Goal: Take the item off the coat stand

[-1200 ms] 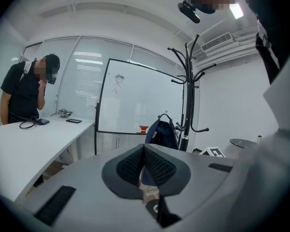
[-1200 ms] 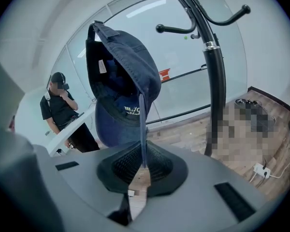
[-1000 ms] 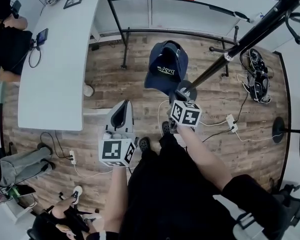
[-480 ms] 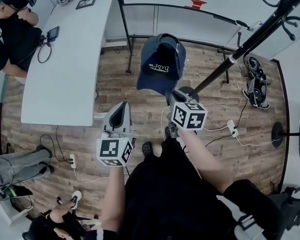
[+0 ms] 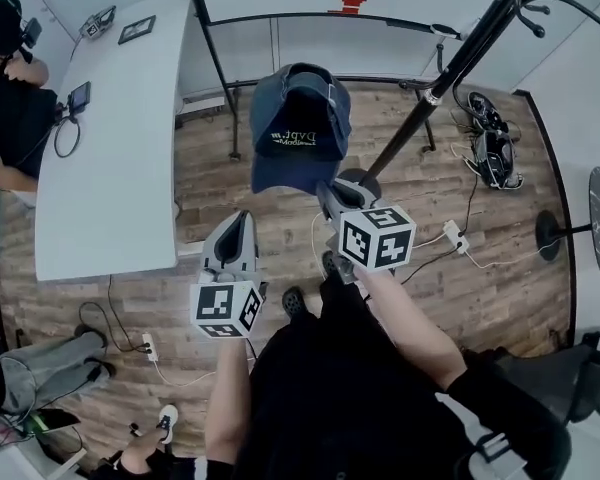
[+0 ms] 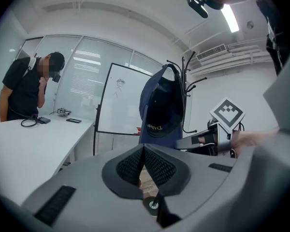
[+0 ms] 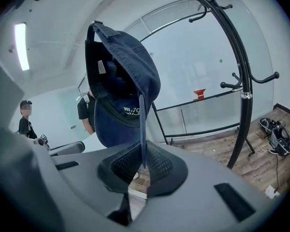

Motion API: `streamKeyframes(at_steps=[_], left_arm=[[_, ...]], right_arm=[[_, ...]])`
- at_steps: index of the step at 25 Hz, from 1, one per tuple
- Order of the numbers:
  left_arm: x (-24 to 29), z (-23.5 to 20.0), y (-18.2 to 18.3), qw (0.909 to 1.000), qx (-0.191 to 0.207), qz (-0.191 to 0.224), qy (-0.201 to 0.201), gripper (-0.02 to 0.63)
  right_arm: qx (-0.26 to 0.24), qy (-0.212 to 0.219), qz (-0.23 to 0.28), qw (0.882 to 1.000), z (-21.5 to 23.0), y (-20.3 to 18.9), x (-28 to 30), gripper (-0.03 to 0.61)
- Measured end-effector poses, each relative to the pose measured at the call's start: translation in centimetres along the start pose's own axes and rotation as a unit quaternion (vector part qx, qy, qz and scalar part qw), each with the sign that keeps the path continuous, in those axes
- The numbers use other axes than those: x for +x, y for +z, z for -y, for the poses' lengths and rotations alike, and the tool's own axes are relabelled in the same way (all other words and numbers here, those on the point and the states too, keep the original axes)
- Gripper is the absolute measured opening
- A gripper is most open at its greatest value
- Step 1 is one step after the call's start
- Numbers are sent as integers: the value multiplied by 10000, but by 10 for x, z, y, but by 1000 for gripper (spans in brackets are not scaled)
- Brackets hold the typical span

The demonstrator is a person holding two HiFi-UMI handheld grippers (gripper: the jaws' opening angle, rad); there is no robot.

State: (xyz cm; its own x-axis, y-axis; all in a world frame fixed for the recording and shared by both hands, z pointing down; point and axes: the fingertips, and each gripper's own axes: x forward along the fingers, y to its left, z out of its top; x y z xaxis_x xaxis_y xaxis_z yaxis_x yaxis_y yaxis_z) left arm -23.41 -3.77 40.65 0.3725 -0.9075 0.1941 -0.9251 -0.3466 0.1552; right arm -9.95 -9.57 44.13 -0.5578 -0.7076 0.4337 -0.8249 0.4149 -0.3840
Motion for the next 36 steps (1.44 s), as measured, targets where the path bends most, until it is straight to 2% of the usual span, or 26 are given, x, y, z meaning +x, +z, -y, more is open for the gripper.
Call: streamKeyframes(at_steps=[8, 13, 17, 36], left_arm=[[17, 5, -1, 9989, -73, -63, -453, 15], [20, 17, -2, 9982, -54, -86, -596, 15], [25, 9, 0, 9975, -65, -140, -687, 15], [13, 34, -1, 9974, 14, -102, -716, 15]], right_arm=[[1, -196, 157, 9997, 0, 5, -11, 41], [-129, -360, 176, 9991, 6, 3, -22, 41], [-105, -410, 246, 9988, 2, 8, -19, 41], [29, -302, 451, 9985, 9, 1, -47, 41]])
